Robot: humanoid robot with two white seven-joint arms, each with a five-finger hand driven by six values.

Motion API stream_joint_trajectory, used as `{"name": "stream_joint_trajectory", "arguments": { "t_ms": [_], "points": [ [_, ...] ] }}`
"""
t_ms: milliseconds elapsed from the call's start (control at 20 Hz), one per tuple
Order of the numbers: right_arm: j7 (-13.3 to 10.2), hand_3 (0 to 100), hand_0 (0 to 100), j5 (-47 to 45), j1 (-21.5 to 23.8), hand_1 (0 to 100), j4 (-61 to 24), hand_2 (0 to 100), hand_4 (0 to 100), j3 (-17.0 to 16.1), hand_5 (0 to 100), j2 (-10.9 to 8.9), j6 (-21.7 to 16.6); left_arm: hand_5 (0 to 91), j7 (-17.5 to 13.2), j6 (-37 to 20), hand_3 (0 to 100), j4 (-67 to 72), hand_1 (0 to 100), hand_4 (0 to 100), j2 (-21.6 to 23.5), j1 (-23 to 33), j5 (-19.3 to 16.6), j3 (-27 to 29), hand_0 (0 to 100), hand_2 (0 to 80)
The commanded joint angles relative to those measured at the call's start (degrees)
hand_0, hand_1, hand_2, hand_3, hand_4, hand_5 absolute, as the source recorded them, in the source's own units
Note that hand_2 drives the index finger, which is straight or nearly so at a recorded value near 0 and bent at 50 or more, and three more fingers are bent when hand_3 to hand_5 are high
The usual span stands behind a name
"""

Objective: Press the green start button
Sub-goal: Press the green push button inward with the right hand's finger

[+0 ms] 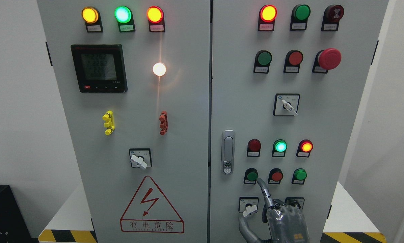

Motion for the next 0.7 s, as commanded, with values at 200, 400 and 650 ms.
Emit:
{"name": "stream_joint_trajectory", "arguments": {
  "t_ms": [200, 400, 650],
  "points": [
    [0.37, 88, 38, 0.06, -2.66, 33, 5.58, 0, 83, 0.51, 100, 0.05, 0.10, 0.0, -0.04, 0.04, 0, -1.58, 56, 0, 0.00, -1.32, 0.00, 0.00, 12, 0.0],
    [0.37, 88, 38, 0.06, -3.45, 33, 6.45, 0, 83, 0.51, 100, 0.05, 0.28, 0.0, -0.04, 0.04, 0, -1.58, 56, 0, 0.00, -1.32, 0.00, 0.00, 12, 0.0],
    [0.37, 88, 38, 0.06, -4.50, 33, 8.04, 0, 83, 0.24, 100, 0.05, 0.37, 0.0, -0.04, 0.04, 0, -1.58, 56, 0, 0.00, -1.32, 0.00, 0.00, 12, 0.0]
  ]
}}
